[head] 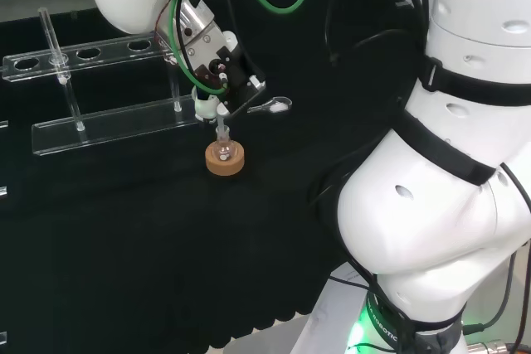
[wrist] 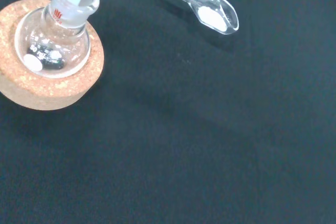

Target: Place the funnel on the round-bottom flask.

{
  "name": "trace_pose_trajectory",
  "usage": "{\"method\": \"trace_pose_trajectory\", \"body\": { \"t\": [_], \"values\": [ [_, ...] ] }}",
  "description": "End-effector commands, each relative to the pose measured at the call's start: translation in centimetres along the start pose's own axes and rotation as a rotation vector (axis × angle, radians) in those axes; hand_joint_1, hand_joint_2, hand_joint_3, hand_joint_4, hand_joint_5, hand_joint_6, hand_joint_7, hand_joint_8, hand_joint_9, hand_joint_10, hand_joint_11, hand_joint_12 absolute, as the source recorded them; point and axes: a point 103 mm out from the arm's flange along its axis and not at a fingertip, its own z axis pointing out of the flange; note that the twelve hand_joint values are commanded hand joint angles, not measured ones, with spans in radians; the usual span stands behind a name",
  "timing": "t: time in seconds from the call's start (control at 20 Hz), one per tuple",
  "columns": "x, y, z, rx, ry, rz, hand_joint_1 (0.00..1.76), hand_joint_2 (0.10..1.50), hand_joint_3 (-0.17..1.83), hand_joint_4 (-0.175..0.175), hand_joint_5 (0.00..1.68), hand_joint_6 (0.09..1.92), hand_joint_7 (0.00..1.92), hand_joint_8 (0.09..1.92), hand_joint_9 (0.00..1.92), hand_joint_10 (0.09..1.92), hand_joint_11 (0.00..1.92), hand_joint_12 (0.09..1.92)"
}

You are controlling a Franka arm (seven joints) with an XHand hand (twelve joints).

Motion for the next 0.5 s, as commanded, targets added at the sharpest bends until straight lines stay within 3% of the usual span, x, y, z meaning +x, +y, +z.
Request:
{"method": "trace_pose_trajectory", "body": {
  "t": [0.05,0.5],
  "values": [
    [0.23,0.52,0.42,0.006,-0.002,-0.001,0.77,0.80,0.55,-0.059,0.56,0.65,0.72,0.83,1.10,0.60,0.71,1.17],
    [0.44,1.06,1.15,0.021,-0.006,-0.005,0.76,0.79,0.55,-0.056,0.56,0.65,0.71,0.83,1.06,0.60,0.69,1.18]
  ]
}}
